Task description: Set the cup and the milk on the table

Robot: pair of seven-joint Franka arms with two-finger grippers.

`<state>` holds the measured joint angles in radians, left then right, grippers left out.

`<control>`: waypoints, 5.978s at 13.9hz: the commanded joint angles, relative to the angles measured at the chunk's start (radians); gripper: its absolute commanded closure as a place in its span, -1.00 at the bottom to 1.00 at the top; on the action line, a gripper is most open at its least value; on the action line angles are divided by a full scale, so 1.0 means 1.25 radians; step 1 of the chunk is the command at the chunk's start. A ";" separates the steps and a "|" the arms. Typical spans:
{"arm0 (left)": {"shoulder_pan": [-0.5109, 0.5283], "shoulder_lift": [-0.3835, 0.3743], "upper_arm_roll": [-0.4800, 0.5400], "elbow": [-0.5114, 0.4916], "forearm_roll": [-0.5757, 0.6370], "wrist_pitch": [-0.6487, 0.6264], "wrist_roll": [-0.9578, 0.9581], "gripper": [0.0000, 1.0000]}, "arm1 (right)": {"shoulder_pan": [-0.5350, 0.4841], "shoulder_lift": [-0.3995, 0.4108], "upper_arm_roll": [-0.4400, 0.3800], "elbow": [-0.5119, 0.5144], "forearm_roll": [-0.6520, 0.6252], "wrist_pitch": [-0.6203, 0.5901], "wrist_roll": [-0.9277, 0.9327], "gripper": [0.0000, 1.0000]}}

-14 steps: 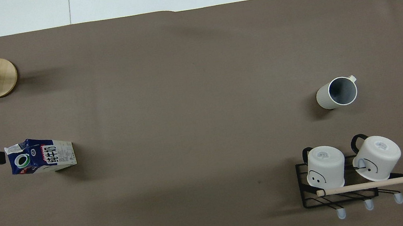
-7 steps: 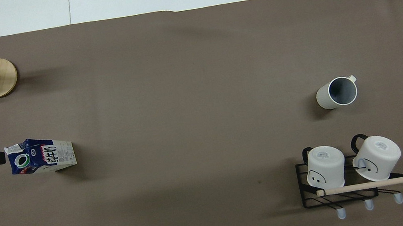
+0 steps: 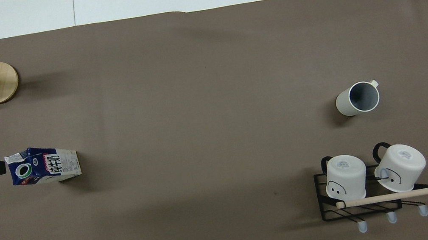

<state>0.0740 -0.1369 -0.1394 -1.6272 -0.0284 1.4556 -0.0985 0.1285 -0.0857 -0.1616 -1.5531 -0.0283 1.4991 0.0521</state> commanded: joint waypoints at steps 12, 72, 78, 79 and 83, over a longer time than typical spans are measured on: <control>0.007 -0.005 -0.004 0.010 0.006 -0.017 -0.003 -1.00 | 0.001 -0.019 0.004 -0.045 -0.006 0.034 -0.012 -1.00; 0.010 -0.016 0.008 -0.011 0.006 0.015 0.006 -1.00 | 0.035 0.256 0.010 -0.305 0.069 0.580 0.182 1.00; 0.014 -0.016 0.008 -0.011 0.006 0.016 0.006 -1.00 | 0.044 0.190 0.011 -0.233 0.057 0.443 0.172 1.00; 0.014 -0.016 0.008 -0.011 0.006 0.016 0.006 -1.00 | 0.044 0.183 0.011 -0.212 0.052 0.407 0.171 1.00; 0.014 -0.016 0.008 -0.011 0.006 0.016 0.006 -1.00 | 0.046 0.128 0.011 -0.168 0.050 0.290 0.158 1.00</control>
<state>0.0763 -0.1413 -0.1216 -1.6279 -0.0284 1.4606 -0.0982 0.1908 0.1099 -0.1513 -1.7812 0.0351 1.9185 0.2750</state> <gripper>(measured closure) 0.000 0.960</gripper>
